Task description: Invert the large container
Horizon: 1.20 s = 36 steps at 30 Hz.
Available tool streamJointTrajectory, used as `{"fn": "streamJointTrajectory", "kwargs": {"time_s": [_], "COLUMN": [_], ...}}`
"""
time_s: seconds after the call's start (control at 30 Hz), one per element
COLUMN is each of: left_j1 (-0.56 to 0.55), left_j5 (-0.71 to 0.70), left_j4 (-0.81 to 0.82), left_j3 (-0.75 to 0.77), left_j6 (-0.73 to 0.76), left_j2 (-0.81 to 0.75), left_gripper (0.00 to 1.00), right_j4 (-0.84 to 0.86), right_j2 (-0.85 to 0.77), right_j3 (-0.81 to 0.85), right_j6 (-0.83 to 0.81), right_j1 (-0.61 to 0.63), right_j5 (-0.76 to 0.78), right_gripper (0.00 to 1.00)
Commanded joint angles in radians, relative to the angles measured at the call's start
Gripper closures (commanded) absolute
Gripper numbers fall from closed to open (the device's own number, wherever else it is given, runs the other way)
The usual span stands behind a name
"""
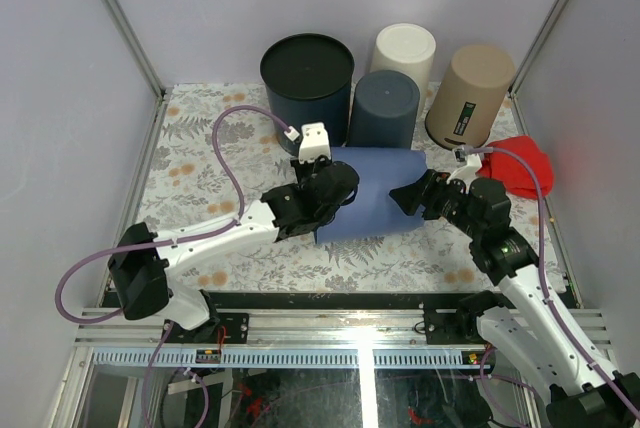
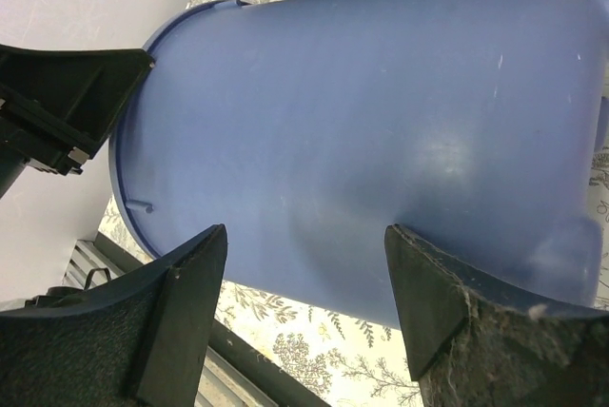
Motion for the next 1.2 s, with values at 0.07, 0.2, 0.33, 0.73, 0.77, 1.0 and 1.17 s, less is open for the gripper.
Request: {"fn": "streamJointTrajectory", "kwargs": {"time_s": [0.07,0.2,0.33,0.73,0.77,1.0,1.17], "left_j1": [0.005,0.016,0.024,0.151,0.164,0.234,0.280], "left_j5": [0.055,0.126,0.177,0.313,0.321,0.344,0.372], "left_j4": [-0.135,-0.082,-0.003,0.101,0.106,0.121,0.139], "left_j3": [-0.078,-0.132,-0.221,-0.464,-0.476,-0.569,-0.629], "left_j6": [-0.042,-0.082,-0.096,-0.173,-0.173,-0.160,-0.161], "left_j2": [0.027,-0.044,-0.124,-0.394,-0.411,-0.514,-0.560], "left_gripper": [1.00,1.00,1.00,1.00,1.00,1.00,1.00], "right_j4": [-0.013,-0.027,-0.030,-0.049,-0.046,-0.053,-0.064], "right_j2": [-0.028,-0.032,-0.034,-0.011,-0.006,0.028,0.050], "right_j3": [0.043,0.087,0.121,0.175,0.178,0.221,0.256], "right_j6": [-0.011,-0.012,-0.005,0.024,0.029,0.038,0.041], "right_j1": [-0.007,-0.007,-0.007,-0.007,-0.007,-0.007,-0.006], "right_j5": [-0.015,-0.022,-0.031,-0.053,-0.059,-0.070,-0.080], "right_gripper": [0.26,0.26,0.26,0.26,0.26,0.26,0.26]}}
